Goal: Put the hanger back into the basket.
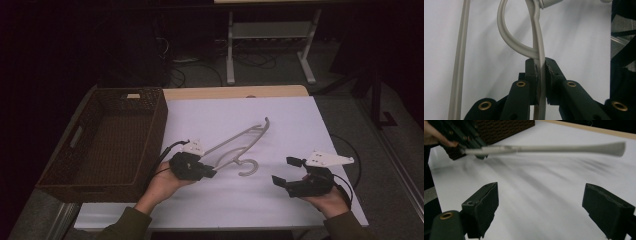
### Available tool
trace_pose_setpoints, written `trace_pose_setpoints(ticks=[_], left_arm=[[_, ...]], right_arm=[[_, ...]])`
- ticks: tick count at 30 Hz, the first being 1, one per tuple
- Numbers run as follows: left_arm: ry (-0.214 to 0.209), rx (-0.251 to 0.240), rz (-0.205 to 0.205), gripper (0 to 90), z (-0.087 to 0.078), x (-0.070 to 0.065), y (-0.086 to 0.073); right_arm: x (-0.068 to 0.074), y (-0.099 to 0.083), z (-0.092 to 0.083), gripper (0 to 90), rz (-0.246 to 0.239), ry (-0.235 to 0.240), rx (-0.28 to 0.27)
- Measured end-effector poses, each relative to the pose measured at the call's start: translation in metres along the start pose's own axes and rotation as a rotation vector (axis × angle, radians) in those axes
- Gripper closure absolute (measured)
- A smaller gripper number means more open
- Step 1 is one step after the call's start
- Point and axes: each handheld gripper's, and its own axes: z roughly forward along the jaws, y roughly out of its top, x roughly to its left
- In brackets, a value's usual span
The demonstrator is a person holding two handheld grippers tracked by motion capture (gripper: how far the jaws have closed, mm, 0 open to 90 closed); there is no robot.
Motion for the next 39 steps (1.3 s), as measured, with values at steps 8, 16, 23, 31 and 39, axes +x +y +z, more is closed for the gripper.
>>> trace_pose_setpoints(ticks=[8, 16, 23, 31, 39], left_arm=[[0.017, -0.046, -0.03, 82.6, -0.028, 0.004, 0.024], [0.041, -0.079, -0.04, 82.6, -0.066, 0.007, 0.043], [0.065, -0.109, -0.065, 82.6, -0.099, 0.013, 0.046], [0.108, -0.134, -0.089, 82.6, -0.141, 0.021, 0.042], [0.167, -0.162, -0.126, 82.6, -0.183, 0.033, 0.025]], right_arm=[[0.001, -0.003, 0.004, 12.1, -0.013, 0.005, 0.008], [-0.001, -0.004, 0.003, 11.4, -0.015, 0.001, -0.003], [-0.004, -0.005, 0.003, 11.0, -0.012, -0.031, -0.013], [-0.004, -0.004, 0.004, 9.8, -0.017, -0.056, -0.023], [-0.005, -0.004, 0.004, 5.7, -0.015, -0.068, -0.029]])
